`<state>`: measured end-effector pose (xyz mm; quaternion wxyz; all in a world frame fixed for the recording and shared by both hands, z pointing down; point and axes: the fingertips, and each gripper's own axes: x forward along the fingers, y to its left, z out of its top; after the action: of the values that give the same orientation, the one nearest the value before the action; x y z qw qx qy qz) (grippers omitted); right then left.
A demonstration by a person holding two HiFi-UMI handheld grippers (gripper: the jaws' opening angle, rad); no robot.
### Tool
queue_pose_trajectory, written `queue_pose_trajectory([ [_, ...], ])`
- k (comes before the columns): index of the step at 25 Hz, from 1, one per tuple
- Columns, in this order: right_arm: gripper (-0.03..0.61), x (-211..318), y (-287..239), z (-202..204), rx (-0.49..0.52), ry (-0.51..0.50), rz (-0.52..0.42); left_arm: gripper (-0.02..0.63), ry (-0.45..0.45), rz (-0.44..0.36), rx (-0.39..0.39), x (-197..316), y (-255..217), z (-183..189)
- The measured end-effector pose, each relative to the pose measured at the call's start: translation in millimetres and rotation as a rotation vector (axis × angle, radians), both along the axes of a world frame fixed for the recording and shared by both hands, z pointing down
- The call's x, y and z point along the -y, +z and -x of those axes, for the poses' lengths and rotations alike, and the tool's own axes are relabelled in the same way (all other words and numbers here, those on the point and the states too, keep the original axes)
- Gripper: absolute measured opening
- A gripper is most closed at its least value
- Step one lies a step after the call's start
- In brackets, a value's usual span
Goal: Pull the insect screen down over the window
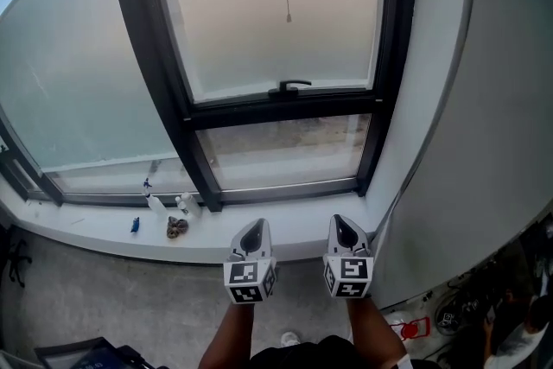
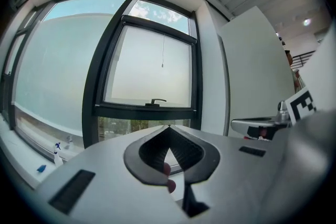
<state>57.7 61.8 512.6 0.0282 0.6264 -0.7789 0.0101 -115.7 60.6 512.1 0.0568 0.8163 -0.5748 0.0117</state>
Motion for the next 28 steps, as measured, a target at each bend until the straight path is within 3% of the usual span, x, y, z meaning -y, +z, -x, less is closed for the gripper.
queue_pose_trajectory([
  [8, 0.002, 44.5, -1.1, 12.1, -0.009, -0.031, 0.003, 0.002, -0.021, -0.009, 0.035, 44.3, -1.3, 9.5],
  [28, 0.002, 221.6, -10.8, -19.8, 0.031, -0.113, 0.016, 0.003, -0.083, 0.008, 0.026, 206.5, -18.1, -24.1],
])
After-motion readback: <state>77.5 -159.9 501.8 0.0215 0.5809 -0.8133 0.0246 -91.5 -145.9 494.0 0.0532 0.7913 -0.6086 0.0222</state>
